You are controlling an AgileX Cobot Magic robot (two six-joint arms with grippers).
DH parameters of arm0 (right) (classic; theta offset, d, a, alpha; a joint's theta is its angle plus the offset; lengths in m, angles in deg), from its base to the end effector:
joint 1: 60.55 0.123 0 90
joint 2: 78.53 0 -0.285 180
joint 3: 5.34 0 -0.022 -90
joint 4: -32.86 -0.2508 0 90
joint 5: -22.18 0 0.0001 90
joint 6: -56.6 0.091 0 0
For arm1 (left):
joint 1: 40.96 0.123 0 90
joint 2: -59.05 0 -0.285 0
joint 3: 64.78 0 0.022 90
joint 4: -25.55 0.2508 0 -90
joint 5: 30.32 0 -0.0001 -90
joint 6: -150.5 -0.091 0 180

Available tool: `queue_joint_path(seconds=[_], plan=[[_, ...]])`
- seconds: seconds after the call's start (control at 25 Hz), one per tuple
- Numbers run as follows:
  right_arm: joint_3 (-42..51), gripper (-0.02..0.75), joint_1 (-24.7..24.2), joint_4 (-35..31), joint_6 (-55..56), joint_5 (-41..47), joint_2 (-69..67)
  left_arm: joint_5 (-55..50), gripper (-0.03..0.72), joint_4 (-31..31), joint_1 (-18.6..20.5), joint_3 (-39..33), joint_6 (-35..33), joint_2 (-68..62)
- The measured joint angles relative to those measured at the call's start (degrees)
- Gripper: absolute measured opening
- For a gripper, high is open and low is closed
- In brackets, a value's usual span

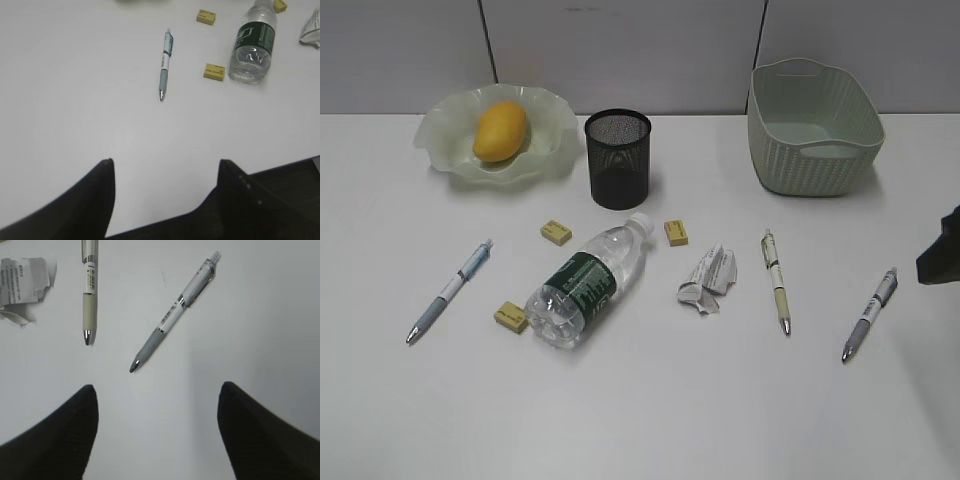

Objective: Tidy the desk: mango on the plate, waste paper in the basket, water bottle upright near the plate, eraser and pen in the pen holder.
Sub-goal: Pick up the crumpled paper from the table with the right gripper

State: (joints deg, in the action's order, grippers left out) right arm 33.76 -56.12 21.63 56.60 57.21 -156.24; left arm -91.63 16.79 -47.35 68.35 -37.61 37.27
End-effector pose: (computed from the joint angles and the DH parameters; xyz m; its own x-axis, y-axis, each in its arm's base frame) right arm 0.2150 0.0269 0.2286 -0.8843 0.0914 -0.4579 0.0118 0.9847 0.1738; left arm 0.0287 -0.0155 0.2829 -0.6186 0.1367 -0.7737 0.2549 0.9664 -0.0330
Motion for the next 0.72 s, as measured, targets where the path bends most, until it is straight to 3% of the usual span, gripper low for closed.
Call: queue_joint_path(seconds=[0.2,0.56,0.72], plan=[[-7.28,0.585,3.11,-1.07,1.10,3.33,-7.15,0.00,0.484,0.00,0.00,0.00,0.00,0.00],[-21.36,0.585,18.83,-0.48,11.99,5.20,-21.49,0.00,0.484,0.00,0.00,0.00,0.00,0.00],[-28.20,0.585,22.63,0.43,17.37,7.31,-28.39,-0.02,0.484,0.00,0.00,0.00,0.00,0.00]])
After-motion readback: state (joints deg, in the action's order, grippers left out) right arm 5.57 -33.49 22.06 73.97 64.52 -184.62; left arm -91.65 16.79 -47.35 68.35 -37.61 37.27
